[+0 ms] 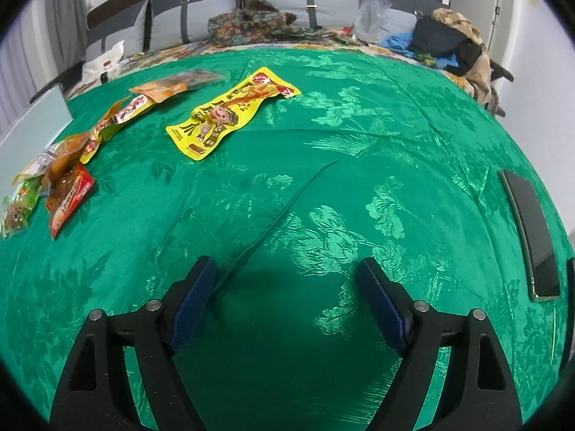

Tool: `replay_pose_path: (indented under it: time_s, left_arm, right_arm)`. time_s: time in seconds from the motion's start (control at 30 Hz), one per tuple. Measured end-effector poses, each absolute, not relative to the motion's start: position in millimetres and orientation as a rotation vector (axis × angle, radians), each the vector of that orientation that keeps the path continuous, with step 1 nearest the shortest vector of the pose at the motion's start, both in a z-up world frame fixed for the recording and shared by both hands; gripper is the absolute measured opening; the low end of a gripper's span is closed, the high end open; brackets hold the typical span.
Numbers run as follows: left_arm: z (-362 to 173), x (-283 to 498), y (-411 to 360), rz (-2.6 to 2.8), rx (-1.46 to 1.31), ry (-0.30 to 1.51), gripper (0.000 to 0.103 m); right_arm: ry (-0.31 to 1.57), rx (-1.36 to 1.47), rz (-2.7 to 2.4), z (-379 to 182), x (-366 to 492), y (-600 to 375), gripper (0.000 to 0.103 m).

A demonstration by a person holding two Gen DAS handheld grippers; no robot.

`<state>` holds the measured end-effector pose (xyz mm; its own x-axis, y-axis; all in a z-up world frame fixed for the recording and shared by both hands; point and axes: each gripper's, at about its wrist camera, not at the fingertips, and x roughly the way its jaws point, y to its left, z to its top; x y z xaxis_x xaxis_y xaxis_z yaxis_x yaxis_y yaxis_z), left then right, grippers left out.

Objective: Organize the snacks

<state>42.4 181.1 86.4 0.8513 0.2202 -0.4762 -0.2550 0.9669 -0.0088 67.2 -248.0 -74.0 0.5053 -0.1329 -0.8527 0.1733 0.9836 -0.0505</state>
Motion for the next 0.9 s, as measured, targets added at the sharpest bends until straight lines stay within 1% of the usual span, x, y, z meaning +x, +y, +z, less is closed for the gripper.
replay_pose_path:
  time_s: [0.1, 0.17, 0.23, 0.3, 0.43, 0.53, 0.6, 0.7, 0.9]
  left_arm:
    - [90.9, 34.0, 141.5, 0.103, -0.096, 0.480, 0.103]
    - [78.7, 35.4, 113.7, -0.011, -0.117, 0.538, 0.103]
    - [54.7, 42.7, 88.7, -0.104, -0.124, 0.629, 0.103]
    - [17.4, 55.9, 64.7, -0.185, -0.115, 0.755, 0.103]
    - [-45.7, 75.3, 37.8, -0.204, -0.018, 0.896, 0.103]
    - [-68.0, 84.0, 32.0, -0.168, 0.063, 0.923, 0.103]
    - [-75.1, 86.8, 36.1, -0.157, 0.067, 0.935, 0.102]
    - [-79.2, 91.6, 45.2, -0.145, 0.015, 0.944, 0.103]
    - [-85.3, 92.3, 42.0, -0.125, 0.047, 0.921, 0.103]
  right_arm:
    - [1.025, 0.043, -0.185, -74.0, 67.3, -247.8, 0.084]
    - [1.025, 0.043, -0.185, -74.1, 67.3, -247.9, 0.084]
    - [1.025, 0.043, -0.185, -74.1, 67.3, -247.9, 0.084]
    - [1.025, 0.043, -0.185, -74.0, 67.3, -247.9, 0.084]
    - [1.025, 0.043, -0.185, -74.0, 67.4, -248.0, 0.084]
    - [1.025, 0.043, -0.186, -74.0, 67.4, -248.1, 0.084]
    - [1.025, 0.043, -0.186, -73.9, 67.4, -248.0, 0.084]
    - [1.025, 0.043, -0.186, -74.1, 67.5, -248.2, 0.084]
    - [1.025, 0.042, -0.186, -74.2, 67.5, -248.2, 0.084]
